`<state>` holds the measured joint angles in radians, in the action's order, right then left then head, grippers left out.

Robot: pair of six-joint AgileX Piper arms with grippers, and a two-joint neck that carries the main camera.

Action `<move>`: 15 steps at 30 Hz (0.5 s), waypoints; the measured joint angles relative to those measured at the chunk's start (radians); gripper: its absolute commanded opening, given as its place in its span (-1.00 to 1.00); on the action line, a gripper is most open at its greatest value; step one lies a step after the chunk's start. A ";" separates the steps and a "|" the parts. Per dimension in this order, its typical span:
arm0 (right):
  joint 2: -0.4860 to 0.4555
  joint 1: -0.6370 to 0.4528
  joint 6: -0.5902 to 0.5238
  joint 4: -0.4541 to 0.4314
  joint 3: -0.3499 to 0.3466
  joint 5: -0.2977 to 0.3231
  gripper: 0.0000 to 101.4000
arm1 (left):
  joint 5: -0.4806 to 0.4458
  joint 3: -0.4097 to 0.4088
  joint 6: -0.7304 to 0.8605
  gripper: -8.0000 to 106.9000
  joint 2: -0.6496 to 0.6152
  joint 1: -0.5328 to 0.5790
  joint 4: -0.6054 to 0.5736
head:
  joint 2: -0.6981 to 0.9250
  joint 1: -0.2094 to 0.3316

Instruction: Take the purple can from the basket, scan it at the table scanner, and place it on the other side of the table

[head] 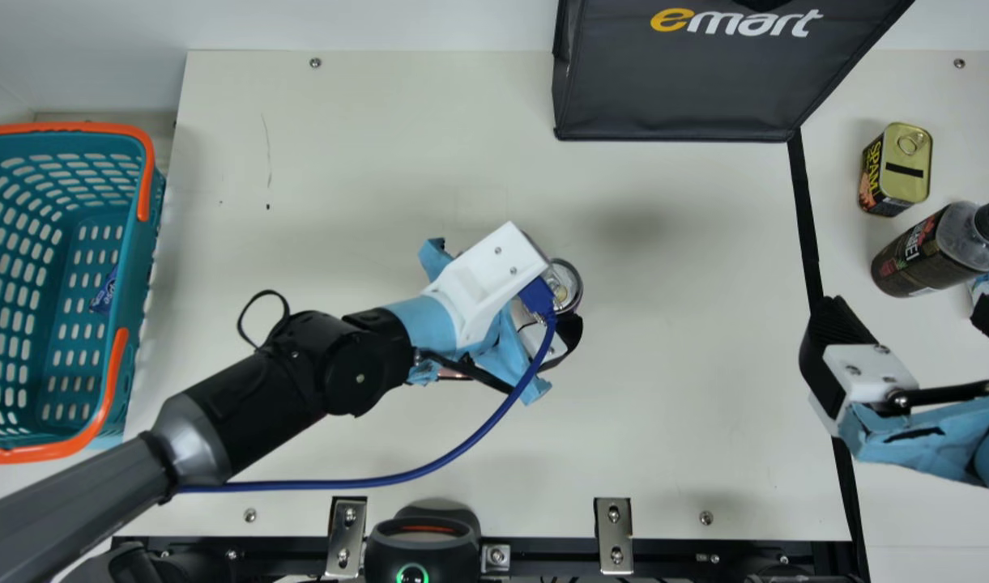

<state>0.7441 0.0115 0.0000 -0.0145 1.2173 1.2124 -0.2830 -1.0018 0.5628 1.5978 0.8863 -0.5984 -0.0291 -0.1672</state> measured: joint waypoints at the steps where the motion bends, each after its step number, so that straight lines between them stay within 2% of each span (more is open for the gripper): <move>1: 0.000 0.000 0.000 0.000 0.000 0.000 0.87 | -0.001 -0.007 -0.021 -0.42 0.002 0.002 0.018 | 0.000 0.002; 8: 0.000 0.000 0.000 0.000 0.000 0.001 0.87 | -0.028 -0.030 -0.132 -0.01 0.009 0.010 0.119 | 0.000 0.002; 15: 0.000 0.000 0.000 0.000 0.000 0.001 0.87 | -0.047 -0.044 -0.194 0.39 0.010 0.014 0.167 | 0.000 0.002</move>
<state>0.7441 0.0115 0.0000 -0.0145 1.2173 1.2134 -0.3304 -1.0456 0.3689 1.6080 0.9007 -0.4317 -0.0291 -0.1657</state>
